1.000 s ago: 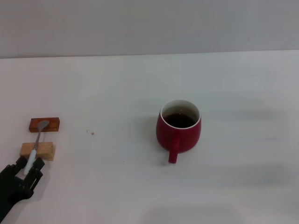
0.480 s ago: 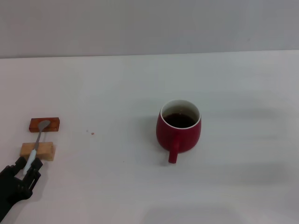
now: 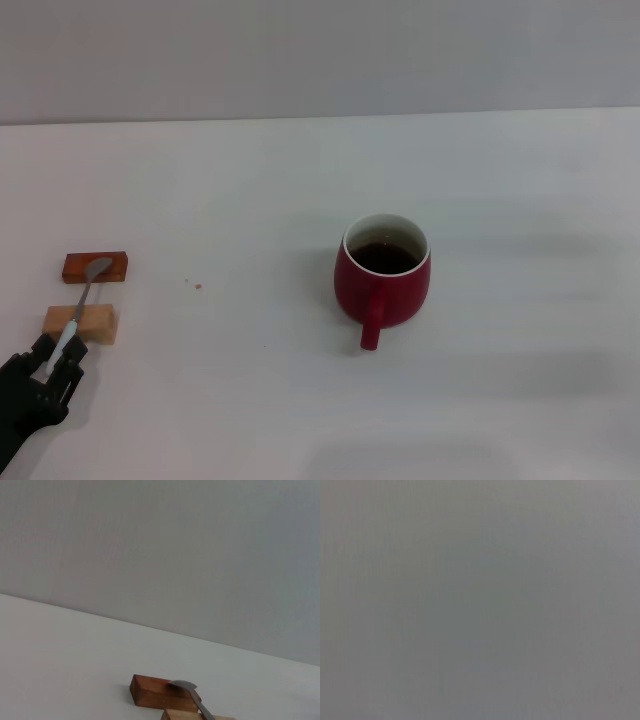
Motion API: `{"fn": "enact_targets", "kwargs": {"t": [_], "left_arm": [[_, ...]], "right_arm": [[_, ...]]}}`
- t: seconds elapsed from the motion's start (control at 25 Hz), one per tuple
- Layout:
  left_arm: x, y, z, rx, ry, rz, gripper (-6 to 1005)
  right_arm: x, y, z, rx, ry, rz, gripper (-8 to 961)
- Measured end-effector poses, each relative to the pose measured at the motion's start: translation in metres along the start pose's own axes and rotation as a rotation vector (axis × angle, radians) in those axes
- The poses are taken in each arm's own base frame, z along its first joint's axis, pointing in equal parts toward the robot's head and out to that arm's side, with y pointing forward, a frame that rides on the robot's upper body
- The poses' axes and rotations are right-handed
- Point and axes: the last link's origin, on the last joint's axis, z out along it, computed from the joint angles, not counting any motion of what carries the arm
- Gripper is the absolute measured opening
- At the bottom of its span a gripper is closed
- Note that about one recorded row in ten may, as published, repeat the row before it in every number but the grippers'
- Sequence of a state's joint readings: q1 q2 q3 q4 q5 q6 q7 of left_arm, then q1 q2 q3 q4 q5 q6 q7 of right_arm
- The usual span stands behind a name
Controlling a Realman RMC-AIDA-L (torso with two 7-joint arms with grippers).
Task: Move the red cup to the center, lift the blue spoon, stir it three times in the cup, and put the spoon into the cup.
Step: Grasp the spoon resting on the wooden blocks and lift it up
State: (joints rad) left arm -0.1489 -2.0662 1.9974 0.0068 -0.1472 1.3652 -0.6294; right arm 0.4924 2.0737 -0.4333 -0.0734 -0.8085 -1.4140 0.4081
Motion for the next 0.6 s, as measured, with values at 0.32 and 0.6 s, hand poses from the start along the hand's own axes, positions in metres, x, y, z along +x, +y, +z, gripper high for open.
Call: {"fn": "enact_targets", "kwargs": {"t": [0.32,0.6], "left_arm": [[-0.0001,-0.0003,0.0001,0.001,-0.002,0.001,396],[-0.0007,0.0004,0.0009,-0.001,-0.005,0.001,385]], "right_arm": [[0.0,0.0,0.0,0.001,0.0,0.0,470],[-0.0003,0.001,0.0013,-0.003,-0.002,0.001,467]]}}
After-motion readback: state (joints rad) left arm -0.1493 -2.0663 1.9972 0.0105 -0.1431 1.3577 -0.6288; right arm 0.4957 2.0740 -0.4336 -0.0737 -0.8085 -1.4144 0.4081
